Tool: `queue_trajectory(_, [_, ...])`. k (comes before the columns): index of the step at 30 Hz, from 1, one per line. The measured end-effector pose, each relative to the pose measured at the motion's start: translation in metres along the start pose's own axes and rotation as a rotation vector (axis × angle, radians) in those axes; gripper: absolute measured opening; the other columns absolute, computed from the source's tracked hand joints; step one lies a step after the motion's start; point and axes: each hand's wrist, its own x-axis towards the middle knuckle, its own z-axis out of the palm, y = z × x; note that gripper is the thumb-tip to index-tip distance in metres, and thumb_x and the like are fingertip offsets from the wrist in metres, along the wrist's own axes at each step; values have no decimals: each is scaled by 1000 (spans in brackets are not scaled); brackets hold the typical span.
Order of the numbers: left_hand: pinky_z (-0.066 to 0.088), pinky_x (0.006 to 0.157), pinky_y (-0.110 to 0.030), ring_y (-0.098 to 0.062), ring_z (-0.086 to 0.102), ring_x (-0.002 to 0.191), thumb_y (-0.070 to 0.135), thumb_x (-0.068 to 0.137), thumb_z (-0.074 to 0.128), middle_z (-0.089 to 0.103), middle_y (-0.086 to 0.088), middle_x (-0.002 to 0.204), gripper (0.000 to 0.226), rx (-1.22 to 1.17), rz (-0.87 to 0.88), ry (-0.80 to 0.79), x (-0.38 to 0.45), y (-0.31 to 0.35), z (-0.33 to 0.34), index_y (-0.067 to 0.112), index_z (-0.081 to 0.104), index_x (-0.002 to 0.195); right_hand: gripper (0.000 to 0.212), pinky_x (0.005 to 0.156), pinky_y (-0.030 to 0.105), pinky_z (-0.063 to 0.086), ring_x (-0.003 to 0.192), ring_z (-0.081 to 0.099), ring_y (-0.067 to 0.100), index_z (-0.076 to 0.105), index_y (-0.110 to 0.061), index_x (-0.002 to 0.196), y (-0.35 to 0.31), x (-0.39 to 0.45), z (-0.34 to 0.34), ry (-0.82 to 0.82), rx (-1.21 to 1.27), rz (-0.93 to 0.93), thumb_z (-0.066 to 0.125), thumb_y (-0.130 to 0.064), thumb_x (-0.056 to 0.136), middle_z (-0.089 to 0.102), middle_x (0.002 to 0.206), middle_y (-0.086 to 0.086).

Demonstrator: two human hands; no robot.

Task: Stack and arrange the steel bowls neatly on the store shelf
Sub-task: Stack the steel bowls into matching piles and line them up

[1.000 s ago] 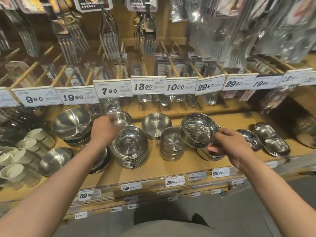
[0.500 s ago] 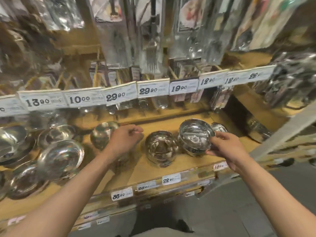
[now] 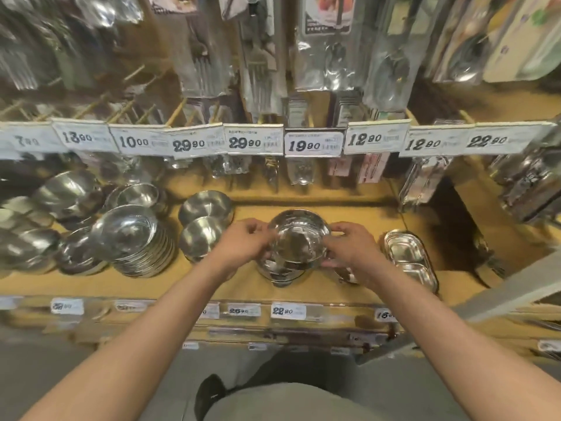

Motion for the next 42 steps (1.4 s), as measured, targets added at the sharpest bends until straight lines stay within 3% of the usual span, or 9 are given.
queue_trajectory(7, [58,65,-30,-24,63,75,0,92,64,68,-14,81,12,15,-42,199,-2,-11,-9,7,69,83,31,66,33,64,61,75,13,62,-23,112,0,25,29,-37,-131,-25,73,-13,84,69,105,6])
queue_trajectory(10, [60,72,-38,-27,63,75,-3,91,62,67,-18,82,12,35,-61,237,-1,-14,-6,3,71,86,16,68,34,64,59,74,10,63,-28,94,1,28,32,-61,-152,-47,73,-17,87,71,93,3])
queue_trajectory(13, [60,77,-41,-26,65,77,-2,92,62,70,-17,86,11,72,-76,245,0,-16,-2,1,72,92,26,62,27,63,57,73,9,57,-35,81,2,29,32,-64,-187,-64,72,-15,90,72,87,1])
queue_trajectory(19, [59,65,-36,-20,64,62,3,92,61,71,-9,71,16,73,23,192,3,0,19,8,75,89,36,64,29,63,75,75,17,68,-21,117,-4,24,-6,-26,-116,-43,75,-10,83,73,104,7])
queue_trajectory(25, [48,51,-27,-15,64,59,15,93,69,70,3,66,4,92,47,41,11,28,88,15,72,90,36,68,39,63,64,73,22,70,-16,118,9,23,-82,113,-117,-38,72,-3,85,78,84,8])
queue_trajectory(29, [54,75,-30,-20,69,87,15,97,60,75,-6,99,16,397,97,35,14,25,128,9,75,102,24,71,52,60,58,67,25,73,-22,97,31,21,-103,196,-143,-24,74,-2,83,76,81,11])
queue_trajectory(32, [48,71,-28,-23,65,87,6,95,56,74,-9,100,19,497,88,1,16,16,146,6,74,100,20,59,40,60,50,65,18,71,-17,90,47,23,-107,221,-167,-27,77,0,81,73,77,7])
queue_trajectory(37, [45,71,-26,-20,61,83,2,95,52,74,-11,107,26,586,101,9,24,5,157,1,67,116,11,62,38,60,53,68,19,68,-11,84,67,32,-106,207,-182,5,75,-3,84,74,71,16])
queue_trajectory(42, [49,87,-33,-32,63,114,12,99,54,68,-15,123,30,576,84,-17,26,1,162,5,60,127,11,48,17,53,56,70,11,67,-7,98,74,31,-98,182,-88,70,73,-6,88,73,92,15])
